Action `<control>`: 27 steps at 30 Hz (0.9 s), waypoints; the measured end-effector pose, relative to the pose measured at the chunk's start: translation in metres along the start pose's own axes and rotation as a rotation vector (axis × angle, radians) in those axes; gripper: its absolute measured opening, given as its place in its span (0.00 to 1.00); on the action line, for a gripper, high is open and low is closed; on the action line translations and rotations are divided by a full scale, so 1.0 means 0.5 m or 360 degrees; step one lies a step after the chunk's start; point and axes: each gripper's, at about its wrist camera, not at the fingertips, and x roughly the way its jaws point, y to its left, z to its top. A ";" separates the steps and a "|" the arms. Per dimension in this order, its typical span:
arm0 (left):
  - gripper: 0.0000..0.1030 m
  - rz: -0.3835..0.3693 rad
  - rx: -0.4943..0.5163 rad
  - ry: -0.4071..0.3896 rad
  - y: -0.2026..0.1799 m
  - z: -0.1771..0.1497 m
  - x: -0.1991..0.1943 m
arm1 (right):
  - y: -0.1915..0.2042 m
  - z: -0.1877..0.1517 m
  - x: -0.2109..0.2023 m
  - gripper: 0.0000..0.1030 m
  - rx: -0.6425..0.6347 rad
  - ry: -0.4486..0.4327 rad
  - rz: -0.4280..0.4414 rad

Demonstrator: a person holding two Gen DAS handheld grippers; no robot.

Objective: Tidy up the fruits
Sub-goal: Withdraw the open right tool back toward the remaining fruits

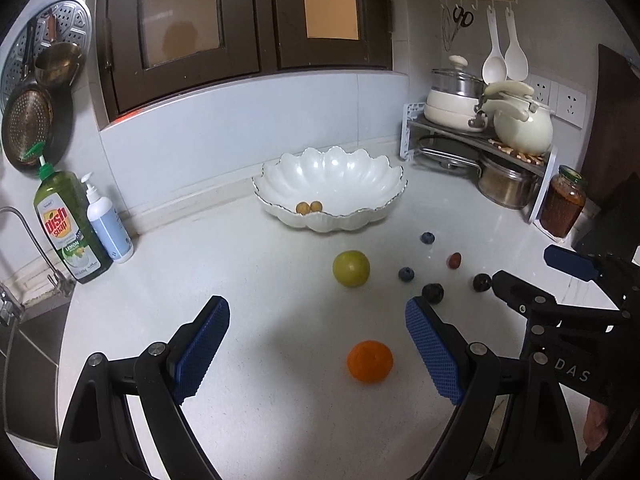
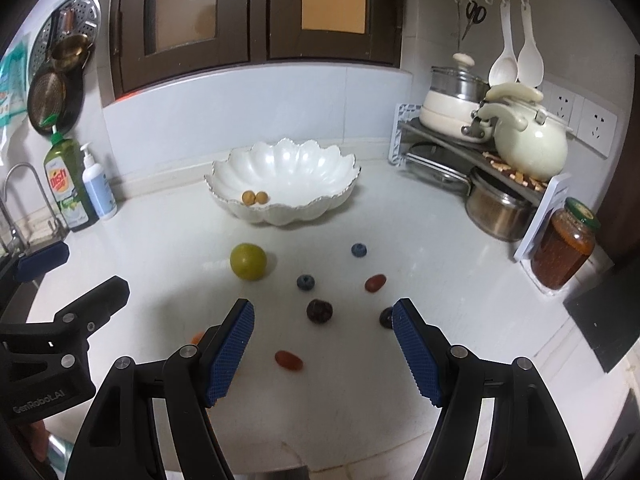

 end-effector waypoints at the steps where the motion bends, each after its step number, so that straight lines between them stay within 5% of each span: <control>1: 0.88 0.0002 0.0002 0.0002 -0.001 -0.004 0.000 | 0.001 -0.004 0.002 0.70 -0.0006 0.0007 0.0007; 27: 0.83 -0.0092 0.0081 0.0141 -0.021 -0.081 0.065 | 0.013 -0.068 0.078 0.69 -0.0069 0.0170 0.0126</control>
